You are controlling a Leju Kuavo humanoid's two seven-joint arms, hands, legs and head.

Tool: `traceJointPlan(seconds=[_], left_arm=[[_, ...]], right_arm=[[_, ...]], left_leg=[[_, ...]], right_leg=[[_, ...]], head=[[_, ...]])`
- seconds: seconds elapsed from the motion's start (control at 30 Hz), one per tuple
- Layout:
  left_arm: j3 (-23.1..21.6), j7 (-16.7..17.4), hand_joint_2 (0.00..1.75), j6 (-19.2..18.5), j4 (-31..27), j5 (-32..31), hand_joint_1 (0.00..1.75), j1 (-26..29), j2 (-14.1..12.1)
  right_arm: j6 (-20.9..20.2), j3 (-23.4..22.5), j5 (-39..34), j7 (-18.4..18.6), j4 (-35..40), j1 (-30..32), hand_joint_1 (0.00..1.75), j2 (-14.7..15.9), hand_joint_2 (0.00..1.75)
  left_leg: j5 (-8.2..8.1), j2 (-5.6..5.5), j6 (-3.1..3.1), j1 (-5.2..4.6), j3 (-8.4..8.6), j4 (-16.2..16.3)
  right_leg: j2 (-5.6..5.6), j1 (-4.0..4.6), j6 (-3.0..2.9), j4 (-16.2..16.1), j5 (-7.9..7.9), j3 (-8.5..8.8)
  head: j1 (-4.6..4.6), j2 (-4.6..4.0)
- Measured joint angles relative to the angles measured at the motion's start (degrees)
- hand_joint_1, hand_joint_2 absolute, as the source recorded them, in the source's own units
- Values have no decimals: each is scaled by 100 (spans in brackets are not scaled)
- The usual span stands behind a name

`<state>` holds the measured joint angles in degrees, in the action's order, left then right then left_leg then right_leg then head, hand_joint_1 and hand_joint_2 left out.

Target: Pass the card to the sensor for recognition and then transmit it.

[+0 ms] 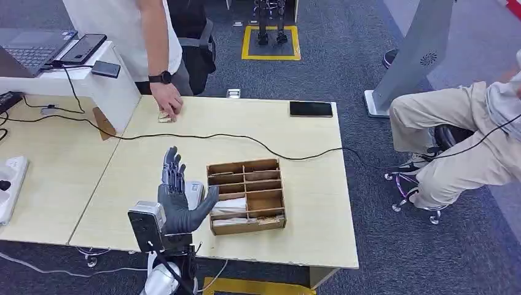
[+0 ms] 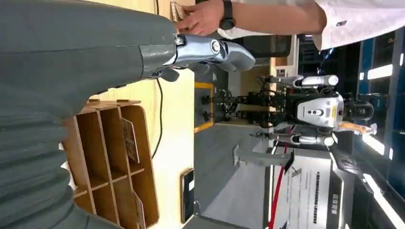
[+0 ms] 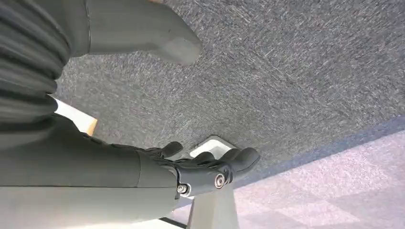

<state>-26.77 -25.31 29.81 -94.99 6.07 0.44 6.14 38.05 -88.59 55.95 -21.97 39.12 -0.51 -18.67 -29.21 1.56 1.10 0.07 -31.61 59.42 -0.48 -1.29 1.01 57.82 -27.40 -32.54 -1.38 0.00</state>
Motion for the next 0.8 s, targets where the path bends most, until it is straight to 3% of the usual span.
traceJointPlan(seconds=[0.37,0.4,0.5,0.7,0.8], left_arm=[[24,-112,175,162,-162,72,0,245,-4],[24,-112,0,204,-162,50,0,250,-2],[24,-160,0,280,-162,-11,0,247,7],[5,-304,0,916,-162,-166,0,-79,287],[-15,40,0,938,-153,-124,0,-342,492]], right_arm=[[0,0,-72,37,74,28,0,-13,175],[0,0,-59,79,81,28,0,-13,175],[0,0,-68,72,96,28,0,-13,175],[0,0,-77,0,127,24,0,-17,175],[0,0,-31,55,129,24,0,-20,175]], left_leg=[[0,-1,0,0,-1,0],[0,-1,0,0,-1,0],[0,-1,0,0,0,0],[1,-3,0,0,2,1],[1,-2,0,-1,2,1]], right_leg=[[-1,0,1,0,-1,0],[-1,0,1,0,-1,0],[0,0,0,0,0,0],[-3,0,1,0,1,2],[-2,-1,2,-1,2,2]], head=[[0,0],[0,0],[-2,0],[0,0],[0,0]])
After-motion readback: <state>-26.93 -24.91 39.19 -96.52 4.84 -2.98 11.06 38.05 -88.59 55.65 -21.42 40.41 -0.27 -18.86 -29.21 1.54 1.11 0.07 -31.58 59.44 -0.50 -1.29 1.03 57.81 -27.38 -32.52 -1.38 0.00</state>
